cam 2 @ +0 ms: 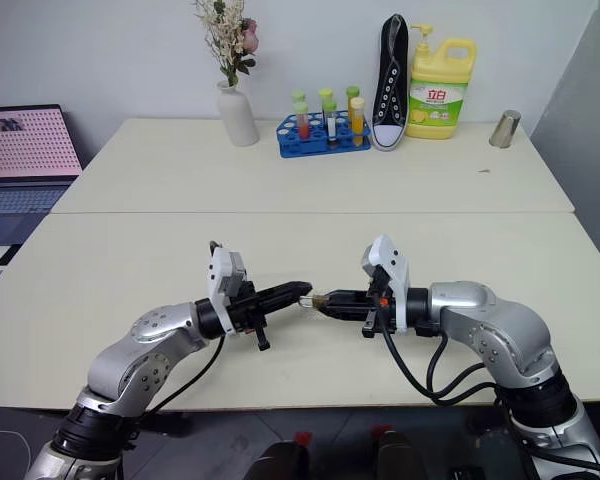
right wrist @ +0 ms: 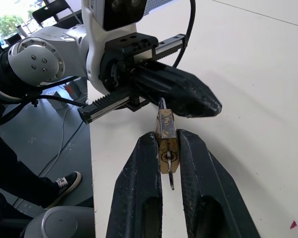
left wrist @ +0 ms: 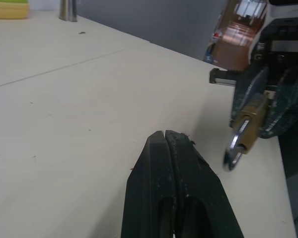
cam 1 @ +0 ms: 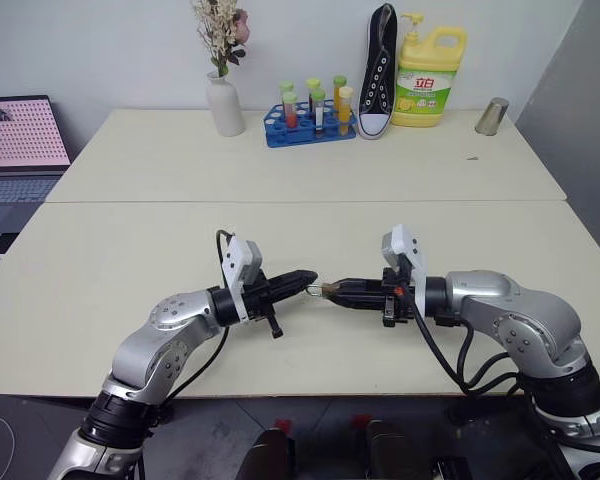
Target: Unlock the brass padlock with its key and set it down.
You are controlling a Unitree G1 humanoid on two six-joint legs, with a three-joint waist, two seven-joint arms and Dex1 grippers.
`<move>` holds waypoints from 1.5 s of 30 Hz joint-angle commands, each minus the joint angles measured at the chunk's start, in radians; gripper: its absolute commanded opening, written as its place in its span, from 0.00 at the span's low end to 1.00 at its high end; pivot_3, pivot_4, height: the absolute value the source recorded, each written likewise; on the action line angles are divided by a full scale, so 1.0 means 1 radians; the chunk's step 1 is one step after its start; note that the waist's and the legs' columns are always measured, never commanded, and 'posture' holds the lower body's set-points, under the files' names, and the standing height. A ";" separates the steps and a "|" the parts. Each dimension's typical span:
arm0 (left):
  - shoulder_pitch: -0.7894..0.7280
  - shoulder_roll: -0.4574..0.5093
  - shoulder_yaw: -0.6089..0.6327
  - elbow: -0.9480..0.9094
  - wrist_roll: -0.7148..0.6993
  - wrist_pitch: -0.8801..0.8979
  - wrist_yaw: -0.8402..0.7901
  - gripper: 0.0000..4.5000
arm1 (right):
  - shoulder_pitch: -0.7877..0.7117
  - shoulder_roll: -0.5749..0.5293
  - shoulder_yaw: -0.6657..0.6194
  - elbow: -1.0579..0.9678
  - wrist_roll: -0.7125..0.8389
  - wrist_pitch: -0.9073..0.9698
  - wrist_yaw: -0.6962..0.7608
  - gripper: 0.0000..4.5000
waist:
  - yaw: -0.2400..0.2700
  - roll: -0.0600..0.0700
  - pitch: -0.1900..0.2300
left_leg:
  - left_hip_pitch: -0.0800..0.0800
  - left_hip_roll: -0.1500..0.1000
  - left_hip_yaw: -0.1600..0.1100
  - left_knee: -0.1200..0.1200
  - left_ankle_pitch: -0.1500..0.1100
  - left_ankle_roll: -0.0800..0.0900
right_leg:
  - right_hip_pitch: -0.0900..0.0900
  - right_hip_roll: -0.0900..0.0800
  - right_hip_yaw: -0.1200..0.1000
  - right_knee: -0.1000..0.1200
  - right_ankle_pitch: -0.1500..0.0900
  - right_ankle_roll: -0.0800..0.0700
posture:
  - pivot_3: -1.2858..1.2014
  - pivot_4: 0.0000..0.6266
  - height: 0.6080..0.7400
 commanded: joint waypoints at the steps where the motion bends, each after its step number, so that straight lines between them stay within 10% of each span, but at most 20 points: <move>1: 0.012 0.002 0.012 -0.057 0.020 0.011 -0.025 0.00 | -0.004 0.002 -0.015 -0.038 0.004 -0.018 0.009 0.03 | 0.000 0.000 0.000 | 0.000 0.000 0.000 0.000 0.000 0.000 | 0.000 0.000 0.000 0.000 0.000 0.000 | 0.52 0.24 1.00; 30: 0.046 0.006 0.157 -0.237 -0.154 0.268 -0.013 0.00 | 0.002 0.000 0.003 -0.021 -0.031 -0.025 0.036 0.03 | 0.001 0.000 0.000 | 0.000 0.000 0.000 0.000 0.000 0.000 | 0.000 0.000 0.000 0.000 0.000 0.000 | 0.52 0.24 1.00; 45: 0.112 0.092 0.101 -0.274 0.070 0.084 -0.098 0.00 | -0.002 0.011 -0.019 -0.005 -0.007 0.011 0.030 0.03 | 0.000 0.000 0.000 | 0.000 0.000 0.000 0.000 0.000 0.000 | 0.000 0.000 0.000 -0.001 0.000 0.000 | 0.52 0.24 1.00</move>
